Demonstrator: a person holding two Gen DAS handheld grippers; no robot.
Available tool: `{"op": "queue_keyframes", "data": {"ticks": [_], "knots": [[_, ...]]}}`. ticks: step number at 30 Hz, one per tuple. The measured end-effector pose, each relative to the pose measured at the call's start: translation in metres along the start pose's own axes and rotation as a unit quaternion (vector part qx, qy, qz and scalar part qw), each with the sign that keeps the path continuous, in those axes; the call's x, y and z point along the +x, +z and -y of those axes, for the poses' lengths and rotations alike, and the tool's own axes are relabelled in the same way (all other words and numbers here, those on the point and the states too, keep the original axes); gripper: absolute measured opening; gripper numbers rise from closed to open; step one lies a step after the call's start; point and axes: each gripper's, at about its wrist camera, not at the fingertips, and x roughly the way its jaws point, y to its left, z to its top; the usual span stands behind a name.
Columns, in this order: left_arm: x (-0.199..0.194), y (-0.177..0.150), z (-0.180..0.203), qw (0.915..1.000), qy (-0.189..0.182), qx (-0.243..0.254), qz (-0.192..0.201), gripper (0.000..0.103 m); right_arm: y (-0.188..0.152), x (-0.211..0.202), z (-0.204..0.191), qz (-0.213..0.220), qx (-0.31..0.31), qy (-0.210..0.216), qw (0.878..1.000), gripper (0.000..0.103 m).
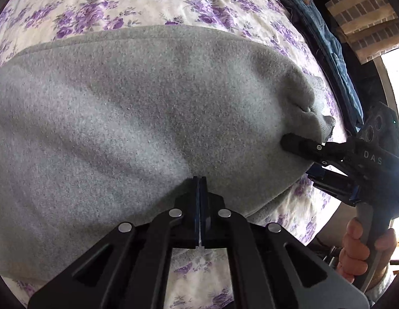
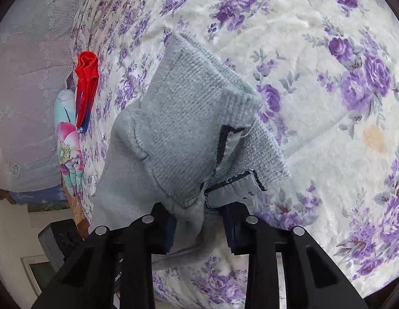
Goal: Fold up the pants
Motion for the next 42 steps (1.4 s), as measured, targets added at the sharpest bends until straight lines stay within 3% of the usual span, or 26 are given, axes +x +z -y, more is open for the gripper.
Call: {"op": "queue_keyframes", "data": {"ticks": [3,6,9,11,12,13,17,20,24,27,30,32,33,34,36,38,40,41,42], "knots": [[-0.004,0.002,0.001,1.0000,-0.003,-0.003,0.000,0.000,-0.008,-0.011,-0.027,0.025,-0.080,-0.047,0.995,0.025],[-0.028,-0.002,-0.011,0.9990,-0.027,-0.028,0.022,0.000,-0.021,-0.026,-0.070,0.064,-0.192,-0.090,0.975,0.024],[-0.045,-0.014,-0.044,0.9957,-0.033,-0.075,0.042,0.000,-0.034,-0.038,-0.104,0.088,-0.262,-0.102,0.956,0.024],[-0.036,-0.025,-0.067,0.9942,-0.020,-0.102,0.028,0.000,-0.045,-0.040,-0.131,0.096,-0.314,-0.111,0.938,0.024],[-0.027,-0.029,-0.074,0.9939,-0.028,-0.106,0.014,0.000,-0.051,-0.038,-0.146,0.095,-0.340,-0.110,0.929,0.024],[-0.026,-0.035,-0.079,0.9925,-0.041,-0.112,0.025,0.000,-0.058,-0.035,-0.161,0.090,-0.366,-0.109,0.920,0.024],[-0.048,-0.044,-0.093,0.9852,-0.058,-0.153,0.051,0.000,-0.097,-0.005,-0.213,0.084,-0.476,-0.141,0.864,0.024],[-0.090,-0.065,-0.133,0.9731,-0.044,-0.201,0.104,0.000,-0.119,0.023,-0.236,0.064,-0.523,-0.161,0.834,0.023],[-0.144,-0.106,-0.203,0.9412,-0.016,-0.296,0.163,0.000,-0.143,0.054,-0.249,0.043,-0.566,-0.186,0.802,0.023],[-0.166,-0.124,-0.237,0.9271,0.011,-0.326,0.184,0.000,-0.158,0.073,-0.251,0.030,-0.592,-0.197,0.781,0.024],[-0.167,-0.125,-0.263,0.9236,0.039,-0.338,0.177,0.000,-0.166,0.098,-0.246,-0.004,-0.599,-0.202,0.775,0.026],[-0.156,-0.119,-0.281,0.9228,0.048,-0.348,0.158,0.000,-0.173,0.118,-0.238,-0.054,-0.608,-0.211,0.763,0.039],[-0.149,-0.117,-0.290,0.9210,0.041,-0.357,0.150,0.000,-0.177,0.124,-0.237,-0.087,-0.609,-0.207,0.760,0.052],[-0.147,-0.119,-0.296,0.9184,0.031,-0.365,0.150,0.000,-0.181,0.124,-0.237,-0.115,-0.606,-0.198,0.762,0.057],[-0.151,-0.124,-0.302,0.9169,0.019,-0.368,0.154,0.000,-0.180,0.110,-0.245,-0.161,-0.584,-0.159,0.779,0.057],[-0.147,-0.125,-0.304,0.9193,0.018,-0.362,0.154,0.001,-0.171,0.088,-0.256,-0.190,-0.550,-0.104,0.807,0.058],[-0.145,-0.128,-0.306,0.9200,0.014,-0.359,0.157,0.001,-0.159,0.068,-0.268,-0.167,-0.539,-0.071,0.823,0.057],[-0.144,-0.128,-0.307,0.9190,0.011,-0.361,0.158,0.001,-0.155,0.064,-0.272,-0.146,-0.543,-0.074,0.824,0.053],[-0.143,-0.128,-0.308,0.9182,0.008,-0.363,0.158,0.001,-0.150,0.065,-0.275,-0.132,-0.545,-0.081,0.824,0.031]]}}
